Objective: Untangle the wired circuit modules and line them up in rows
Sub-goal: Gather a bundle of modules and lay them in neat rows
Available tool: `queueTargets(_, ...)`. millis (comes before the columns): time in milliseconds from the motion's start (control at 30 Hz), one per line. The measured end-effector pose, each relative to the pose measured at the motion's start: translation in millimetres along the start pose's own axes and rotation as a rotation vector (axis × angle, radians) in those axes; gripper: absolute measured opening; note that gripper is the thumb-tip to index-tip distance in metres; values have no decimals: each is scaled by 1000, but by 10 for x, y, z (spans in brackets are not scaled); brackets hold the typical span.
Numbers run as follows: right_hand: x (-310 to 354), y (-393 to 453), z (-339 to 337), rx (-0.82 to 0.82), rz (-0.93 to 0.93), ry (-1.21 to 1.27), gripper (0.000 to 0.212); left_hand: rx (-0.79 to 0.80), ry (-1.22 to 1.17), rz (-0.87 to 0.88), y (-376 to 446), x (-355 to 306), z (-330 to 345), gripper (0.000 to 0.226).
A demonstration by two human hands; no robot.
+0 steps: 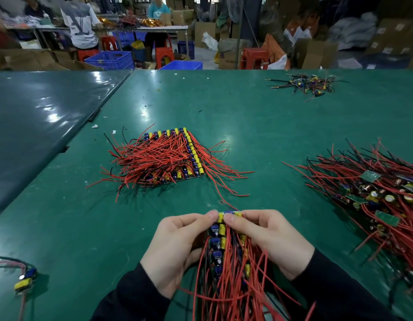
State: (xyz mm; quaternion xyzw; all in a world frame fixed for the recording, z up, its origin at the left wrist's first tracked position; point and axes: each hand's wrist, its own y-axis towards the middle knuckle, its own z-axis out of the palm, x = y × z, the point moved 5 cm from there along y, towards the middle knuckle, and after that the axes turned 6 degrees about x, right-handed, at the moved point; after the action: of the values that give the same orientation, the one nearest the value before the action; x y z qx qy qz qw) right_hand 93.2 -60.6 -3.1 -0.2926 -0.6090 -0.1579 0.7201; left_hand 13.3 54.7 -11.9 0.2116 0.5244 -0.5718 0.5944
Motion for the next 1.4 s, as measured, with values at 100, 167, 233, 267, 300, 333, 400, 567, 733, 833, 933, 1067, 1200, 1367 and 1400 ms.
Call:
queueTargets(100,62,-30,-8,69,3,-58,54,24,43,-48,-1,-10,-22,42)
queueTargets(167,66,-44,-16,94,30,-98,61,58,66,-80,-8,-20,-23,39)
queueTargets(233,46,-40,-20,103,50,-88,56,82,89,-96,-18,-20,-16,30)
queueTargets(267,39,-41,-12,108,61,-59,52,88,99,-96,-22,-19,-13,26)
queueTargets(300,32,-42,-1,118,74,-24,49,90,105,-95,-23,-22,-14,23)
queueTargets(333,14,-36,4,129,89,13,49,89,108,-94,-22,-24,-15,22)
queueTargets(400,-13,-29,6,148,121,82,53,88,103,-95,-19,-26,-12,24)
queueTargets(567,3,-16,-61,70,129,88,37,100,96,-93,-7,-6,-6,32)
queueTargets(733,-44,-5,-93,99,189,160,31,111,99,-76,16,32,7,31)
queueTargets(833,-47,-16,-100,103,222,135,28,108,99,-64,16,51,10,33)
queueTargets(933,-49,-17,-107,102,225,145,26,103,98,-40,18,54,15,41)
queueTargets(1067,-56,-18,-88,128,237,142,30,97,96,-17,30,58,3,45)
queueTargets(1200,-37,-35,-83,171,236,195,21,117,102,-18,36,76,-5,37)
queueTargets(1367,-36,-20,-64,183,184,267,13,163,51,-11,37,67,-6,34)
queueTargets(1400,-45,-7,-55,175,174,274,13,164,30,-10,43,65,-13,37)
